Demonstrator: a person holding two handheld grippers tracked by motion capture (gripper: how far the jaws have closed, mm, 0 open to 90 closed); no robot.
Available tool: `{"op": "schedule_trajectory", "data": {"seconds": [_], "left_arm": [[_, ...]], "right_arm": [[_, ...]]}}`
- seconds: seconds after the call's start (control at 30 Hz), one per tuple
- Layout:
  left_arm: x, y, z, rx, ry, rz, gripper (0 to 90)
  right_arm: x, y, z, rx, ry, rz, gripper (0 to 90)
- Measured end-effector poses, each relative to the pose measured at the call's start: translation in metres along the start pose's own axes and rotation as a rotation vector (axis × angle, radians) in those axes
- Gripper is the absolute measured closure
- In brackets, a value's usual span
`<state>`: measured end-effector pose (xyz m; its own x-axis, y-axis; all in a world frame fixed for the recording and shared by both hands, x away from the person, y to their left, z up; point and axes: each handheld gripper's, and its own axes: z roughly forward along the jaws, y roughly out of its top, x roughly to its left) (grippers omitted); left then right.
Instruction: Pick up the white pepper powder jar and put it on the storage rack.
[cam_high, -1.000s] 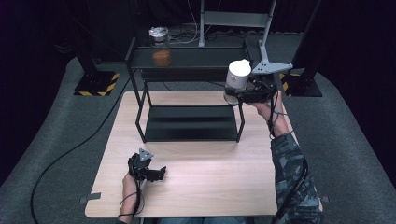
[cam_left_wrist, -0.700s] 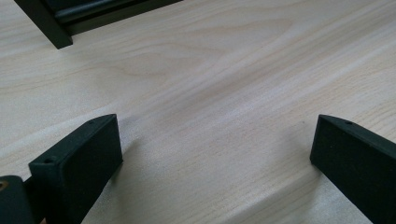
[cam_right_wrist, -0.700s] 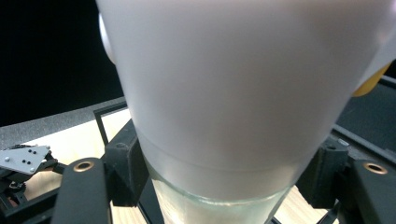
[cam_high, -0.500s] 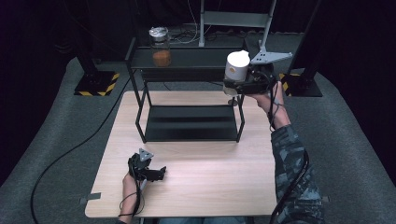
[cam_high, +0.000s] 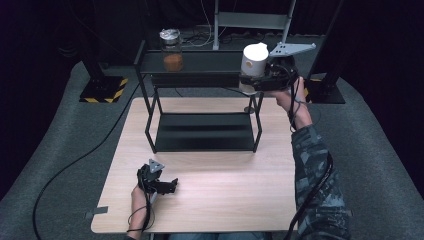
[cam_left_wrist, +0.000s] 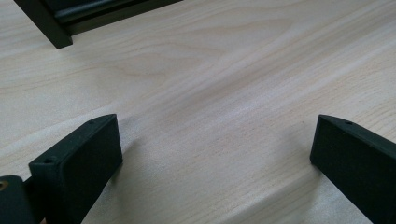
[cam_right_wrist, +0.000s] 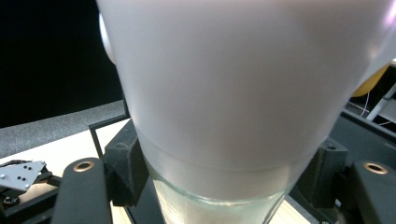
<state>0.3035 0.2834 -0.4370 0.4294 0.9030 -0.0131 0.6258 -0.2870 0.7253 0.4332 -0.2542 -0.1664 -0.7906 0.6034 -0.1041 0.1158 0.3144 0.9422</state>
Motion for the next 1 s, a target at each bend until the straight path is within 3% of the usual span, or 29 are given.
{"op": "schedule_trajectory", "data": {"seconds": [0.67, 1.0], "left_arm": [[0.0, 0.0, 0.0, 0.0, 0.0, 0.0, 1.3], [0.0, 0.0, 0.0, 0.0, 0.0, 0.0, 1.3]], "right_arm": [[-0.015, 0.031, 0.012, 0.014, -0.005, -0.001, 29.9], [-0.029, 0.04, 0.029, 0.036, -0.017, 0.033, 29.9]]}}
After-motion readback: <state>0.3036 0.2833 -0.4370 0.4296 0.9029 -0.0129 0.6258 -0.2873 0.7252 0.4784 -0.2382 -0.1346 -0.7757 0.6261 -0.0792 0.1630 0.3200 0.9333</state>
